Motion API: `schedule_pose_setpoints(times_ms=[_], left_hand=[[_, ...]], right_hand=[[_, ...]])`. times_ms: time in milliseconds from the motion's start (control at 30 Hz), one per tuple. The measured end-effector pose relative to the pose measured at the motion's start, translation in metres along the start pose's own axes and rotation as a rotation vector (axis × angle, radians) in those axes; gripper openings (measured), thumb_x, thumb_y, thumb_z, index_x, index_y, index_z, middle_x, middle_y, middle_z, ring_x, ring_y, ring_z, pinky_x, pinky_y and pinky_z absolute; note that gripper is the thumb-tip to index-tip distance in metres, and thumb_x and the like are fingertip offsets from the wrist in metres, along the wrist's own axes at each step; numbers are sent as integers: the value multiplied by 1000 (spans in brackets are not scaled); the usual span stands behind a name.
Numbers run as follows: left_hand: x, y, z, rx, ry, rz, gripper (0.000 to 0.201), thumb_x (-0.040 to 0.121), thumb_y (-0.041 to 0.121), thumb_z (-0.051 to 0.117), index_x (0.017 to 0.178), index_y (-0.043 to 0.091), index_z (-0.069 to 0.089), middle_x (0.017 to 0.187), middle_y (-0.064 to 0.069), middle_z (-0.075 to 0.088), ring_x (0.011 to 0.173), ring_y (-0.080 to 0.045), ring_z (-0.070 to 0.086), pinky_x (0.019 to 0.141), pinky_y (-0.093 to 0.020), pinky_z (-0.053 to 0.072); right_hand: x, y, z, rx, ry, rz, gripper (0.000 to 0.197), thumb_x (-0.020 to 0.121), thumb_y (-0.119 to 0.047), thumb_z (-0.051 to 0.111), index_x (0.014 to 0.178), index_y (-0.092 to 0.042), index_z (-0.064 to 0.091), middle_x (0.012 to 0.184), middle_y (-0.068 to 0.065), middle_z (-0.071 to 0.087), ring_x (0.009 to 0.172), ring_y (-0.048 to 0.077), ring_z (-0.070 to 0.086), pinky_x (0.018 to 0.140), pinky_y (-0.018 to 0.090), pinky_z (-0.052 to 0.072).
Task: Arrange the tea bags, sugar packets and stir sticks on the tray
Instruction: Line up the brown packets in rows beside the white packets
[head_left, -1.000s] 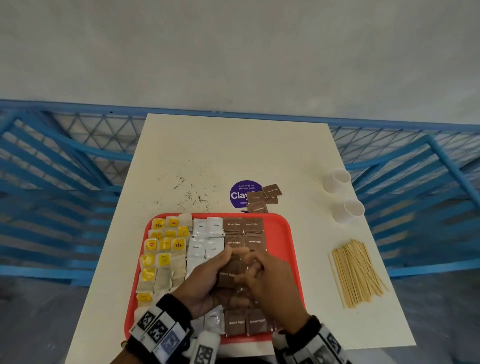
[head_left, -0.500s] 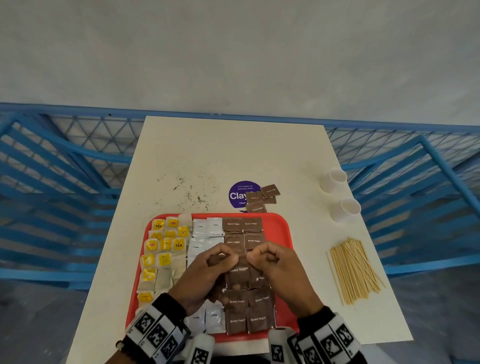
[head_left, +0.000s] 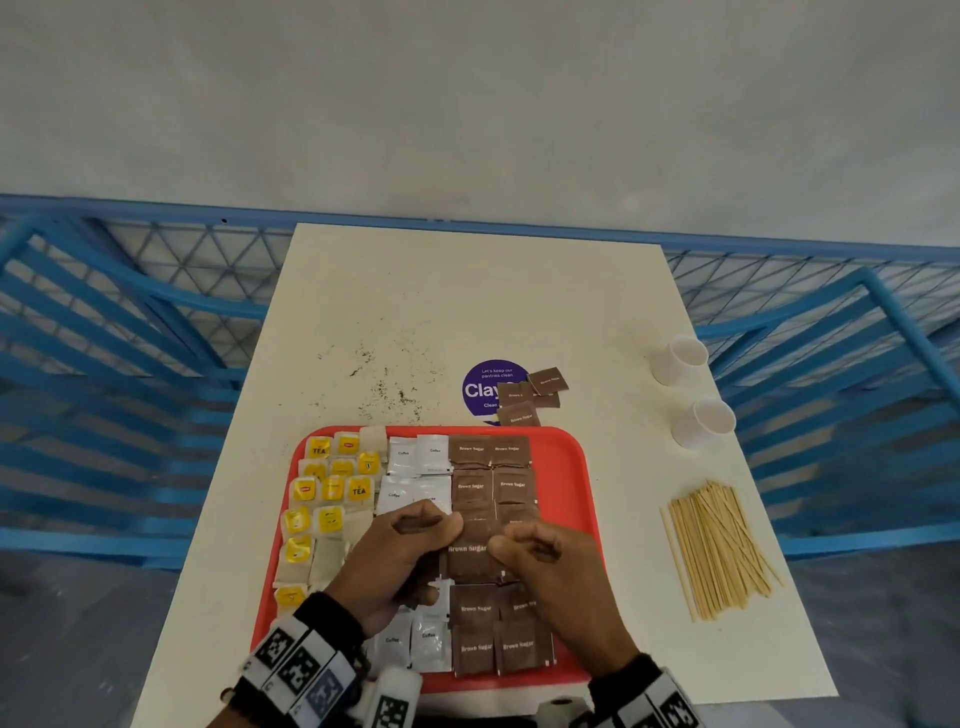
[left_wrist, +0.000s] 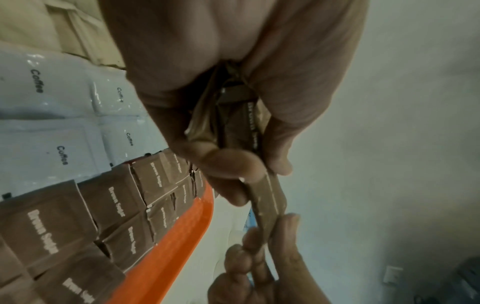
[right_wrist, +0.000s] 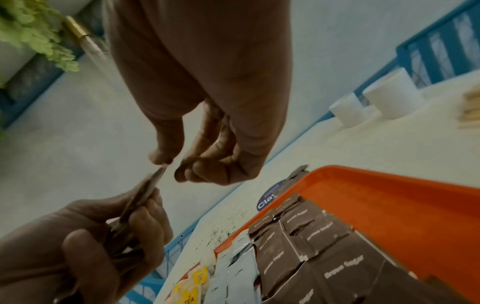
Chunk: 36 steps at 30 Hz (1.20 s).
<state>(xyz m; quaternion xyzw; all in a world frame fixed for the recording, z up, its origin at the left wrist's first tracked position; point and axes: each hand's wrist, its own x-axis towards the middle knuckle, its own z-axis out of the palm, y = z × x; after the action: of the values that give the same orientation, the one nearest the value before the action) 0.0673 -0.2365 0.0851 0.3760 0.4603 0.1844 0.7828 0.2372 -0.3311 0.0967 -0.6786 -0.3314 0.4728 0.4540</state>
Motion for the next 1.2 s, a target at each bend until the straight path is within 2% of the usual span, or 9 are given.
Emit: schedule_pose_setpoints(times_ms=[133,233,467,633,800,900,1033,1100,1200], left_hand=[[5,0,-3,-6,28,-23,23,85,31,72,77,12,62,75,-16,61,54,-23,57,40,-23,43],[8,-2,-16,-67,120,-59,24,94,32,63,92,8,62,79,-12,63,70,-26,67,43,-24,45],[-5,-14,-47,-86,144,-165,34,96,31,59,111,2,63,89,-16,68,74,-30,67,47,-26,48],[-9,-9,-50,-121,132,-163,35,92,35,59,109,6,69,106,-21,72,79,-33,70,46,-27,49],[-5,-1,-34,-250,16,-154,38,100,36,47,122,14,68,122,-15,69,77,-30,71,40,-25,48],[-3,2,-19,-218,-148,-144,42,100,42,41,133,25,61,125,-17,68,77,-28,70,40,-26,51],[-4,7,1,-134,-293,-134,41,99,44,39,133,32,58,118,-18,70,70,-28,69,42,-29,55],[-3,7,9,-23,-263,-93,37,100,43,40,125,29,63,109,-17,73,70,-29,69,43,-28,54],[0,4,15,159,-145,34,23,98,33,53,103,17,69,76,-10,70,58,-21,66,41,-25,50]], right_hand=[[17,4,0,0,-6,25,9,86,-23,75,85,-14,78,79,4,76,70,16,68,68,34,55],[55,16,-2,43,46,157,13,90,-16,71,82,-7,74,66,-1,70,55,9,56,53,21,47],[132,51,13,-190,75,296,19,88,-21,74,70,-15,71,55,-11,63,51,5,54,56,20,45],[125,41,9,-388,294,206,20,87,-30,72,72,-18,67,74,-6,71,71,9,64,63,24,50],[72,19,8,-362,-40,104,17,89,-32,71,77,-19,71,77,-3,73,70,10,67,73,34,58],[39,-6,25,-262,-302,61,21,85,-39,75,94,-21,73,88,-2,75,77,9,69,73,23,57],[20,-16,35,-223,-204,-8,23,77,-33,79,87,-12,73,81,11,73,69,30,69,67,49,59],[15,-19,28,-145,-136,-2,15,77,-18,82,84,-9,72,73,3,73,60,25,68,58,41,58],[5,-25,15,-75,-68,62,23,71,-5,85,76,-7,63,53,-9,61,44,0,58,44,12,44]])
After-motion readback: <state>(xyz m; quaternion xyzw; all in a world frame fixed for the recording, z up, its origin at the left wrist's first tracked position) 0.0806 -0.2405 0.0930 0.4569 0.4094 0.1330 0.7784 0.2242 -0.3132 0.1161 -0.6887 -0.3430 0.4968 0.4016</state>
